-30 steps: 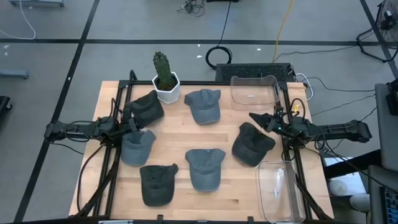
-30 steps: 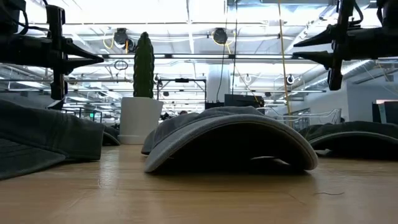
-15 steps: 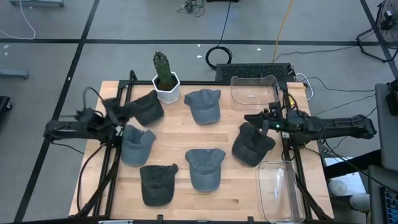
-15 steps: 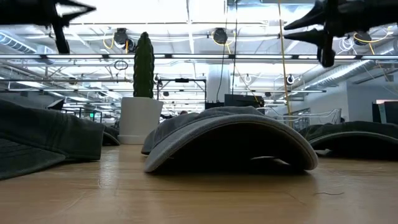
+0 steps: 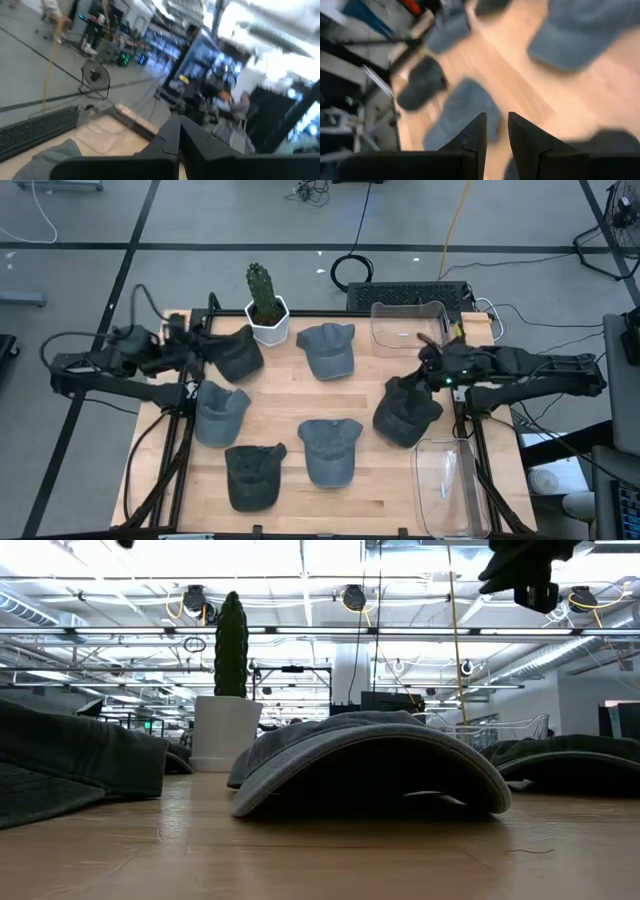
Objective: Pick & Place hat
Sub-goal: Put the middle black cap into the top transparent bin
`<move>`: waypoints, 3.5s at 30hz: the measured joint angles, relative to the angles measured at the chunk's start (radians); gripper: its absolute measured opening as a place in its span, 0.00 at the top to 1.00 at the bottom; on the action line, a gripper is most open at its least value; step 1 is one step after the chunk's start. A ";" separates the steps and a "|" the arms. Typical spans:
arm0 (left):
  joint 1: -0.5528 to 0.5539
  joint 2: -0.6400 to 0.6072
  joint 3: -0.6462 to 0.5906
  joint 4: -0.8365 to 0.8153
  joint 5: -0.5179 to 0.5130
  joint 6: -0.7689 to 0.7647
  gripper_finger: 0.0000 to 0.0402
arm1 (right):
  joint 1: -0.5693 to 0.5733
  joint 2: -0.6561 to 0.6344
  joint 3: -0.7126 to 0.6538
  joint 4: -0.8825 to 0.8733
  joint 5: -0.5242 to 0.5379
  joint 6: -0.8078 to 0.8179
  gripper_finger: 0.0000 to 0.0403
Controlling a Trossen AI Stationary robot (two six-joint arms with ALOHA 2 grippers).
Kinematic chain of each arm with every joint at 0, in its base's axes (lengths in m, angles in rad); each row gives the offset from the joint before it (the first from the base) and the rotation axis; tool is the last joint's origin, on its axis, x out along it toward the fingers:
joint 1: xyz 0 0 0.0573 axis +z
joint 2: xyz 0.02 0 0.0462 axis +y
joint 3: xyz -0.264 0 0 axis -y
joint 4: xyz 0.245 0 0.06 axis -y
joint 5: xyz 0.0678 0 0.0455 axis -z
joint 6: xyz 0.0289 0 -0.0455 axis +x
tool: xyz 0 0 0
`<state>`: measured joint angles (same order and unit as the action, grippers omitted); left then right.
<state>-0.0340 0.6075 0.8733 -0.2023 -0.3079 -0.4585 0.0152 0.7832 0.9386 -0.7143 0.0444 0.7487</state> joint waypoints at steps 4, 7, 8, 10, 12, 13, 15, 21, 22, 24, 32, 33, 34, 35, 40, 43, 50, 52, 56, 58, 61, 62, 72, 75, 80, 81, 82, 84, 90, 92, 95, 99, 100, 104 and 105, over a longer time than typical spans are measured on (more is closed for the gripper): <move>0.000 0.099 0.043 -0.041 0.027 0.004 0.89 | 0.000 0.079 0.012 -0.204 -0.058 0.005 0.82; -0.001 0.145 0.047 -0.056 0.033 -0.025 0.80 | 0.000 0.118 -0.014 -0.309 -0.131 0.000 0.82; -0.001 0.155 0.047 -0.058 0.041 -0.037 0.78 | 0.000 0.125 -0.028 -0.313 -0.155 -0.005 0.81; -0.001 0.172 0.047 -0.051 0.058 -0.055 0.73 | 0.000 0.128 -0.063 -0.282 -0.197 -0.009 0.79; -0.001 0.185 0.047 -0.052 0.079 -0.066 0.69 | 0.000 0.128 -0.102 -0.238 -0.206 -0.009 0.75; -0.001 0.192 0.047 -0.052 0.091 -0.069 0.67 | 0.000 0.128 -0.124 -0.218 -0.204 -0.009 0.73; -0.001 0.201 0.047 -0.056 0.101 -0.078 0.65 | 0.000 0.129 -0.165 -0.203 -0.166 0.017 0.68; -0.001 0.223 0.047 -0.057 0.102 -0.136 0.63 | 0.000 0.136 -0.307 -0.069 -0.173 0.150 0.59; -0.001 0.225 0.047 -0.058 0.102 -0.140 0.63 | 0.000 0.136 -0.330 -0.028 -0.183 0.146 0.59; -0.001 0.227 0.047 -0.056 0.102 -0.151 0.63 | -0.001 0.137 -0.368 0.023 -0.199 0.154 0.59; -0.001 0.230 0.047 -0.056 0.102 -0.152 0.63 | -0.001 0.138 -0.429 0.119 -0.201 0.201 0.64; -0.001 0.231 0.047 -0.057 0.102 -0.151 0.63 | -0.001 0.138 -0.434 0.141 -0.201 0.201 0.64; -0.001 0.231 0.047 -0.058 0.102 -0.150 0.63 | -0.001 0.138 -0.440 0.162 -0.202 0.201 0.65; -0.001 0.231 0.047 -0.057 0.102 -0.150 0.63 | -0.001 0.138 -0.446 0.176 -0.202 0.201 0.65; -0.001 0.230 0.047 -0.057 0.098 -0.150 0.63 | -0.001 0.138 -0.484 0.225 -0.201 0.180 0.69; -0.001 0.230 0.047 -0.057 0.098 -0.151 0.63 | -0.001 0.138 -0.505 0.238 -0.203 0.181 0.73; -0.001 0.230 0.047 -0.057 0.098 -0.152 0.63 | 0.000 0.136 -0.509 0.274 -0.210 0.139 0.97; -0.001 0.230 0.047 -0.057 0.098 -0.152 0.63 | 0.000 0.136 -0.492 0.267 -0.206 0.123 0.98; -0.001 0.230 0.047 -0.057 0.098 -0.152 0.63 | 0.000 0.136 -0.391 0.195 -0.202 0.039 0.99; -0.001 0.230 0.047 -0.056 0.098 -0.152 0.63 | 0.000 0.137 -0.312 0.123 -0.192 -0.027 0.99; -0.001 0.230 0.047 -0.057 0.098 -0.152 0.63 | -0.001 0.148 -0.165 -0.011 -0.167 -0.141 1.00; -0.001 0.230 0.047 -0.056 0.098 -0.152 0.63 | -0.001 0.154 -0.108 -0.064 -0.148 -0.181 1.00; 0.000 0.230 0.047 -0.056 0.069 -0.117 0.63 | -0.110 0.286 0.305 -0.376 0.386 -0.909 1.00; 0.001 0.230 0.047 -0.055 0.069 -0.116 0.63 | -0.221 0.318 0.312 -0.339 0.369 -1.095 1.00; 0.001 0.230 0.047 -0.055 0.069 -0.149 0.63 | -0.398 0.384 0.312 -0.300 0.317 -1.349 1.00; 0.001 0.230 0.047 -0.054 0.069 -0.150 0.63 | -0.433 0.394 0.312 -0.281 0.309 -1.388 1.00; 0.001 0.230 0.047 -0.054 0.069 -0.149 0.63 | -0.469 0.404 0.312 -0.261 0.288 -1.426 1.00; 0.001 0.230 0.047 -0.054 0.069 -0.149 0.63 | -0.539 0.421 0.312 -0.231 0.222 -1.490 1.00; 0.000 0.230 0.047 -0.055 0.069 -0.164 0.63 | -0.703 0.481 0.312 -0.217 0.126 -1.630 1.00; 0.000 0.230 0.047 -0.055 0.069 -0.173 0.63 | -0.747 0.498 0.312 -0.217 0.095 -1.649 1.00; 0.000 0.230 0.047 -0.055 0.055 -0.173 0.63 | -0.801 0.524 0.311 -0.217 0.035 -1.677 1.00; 0.000 0.230 0.047 -0.055 0.026 -0.183 0.63 | -0.845 0.559 0.311 -0.216 0.001 -1.681 1.00; 0.000 0.230 0.047 -0.055 0.026 -0.185 0.63 | -0.851 0.568 0.311 -0.216 0.000 -1.680 1.00; -0.001 0.230 0.047 -0.055 0.026 -0.209 0.63 | -0.872 0.610 0.311 -0.221 0.001 -1.658 1.00; -0.001 0.230 0.047 -0.055 0.027 -0.209 0.63 | -0.876 0.620 0.311 -0.223 -0.002 -1.653 1.00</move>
<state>-0.0349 0.8379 0.9199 -0.2577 -0.2813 -0.6678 -0.8604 1.4027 1.2499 -0.9376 0.0419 -0.9046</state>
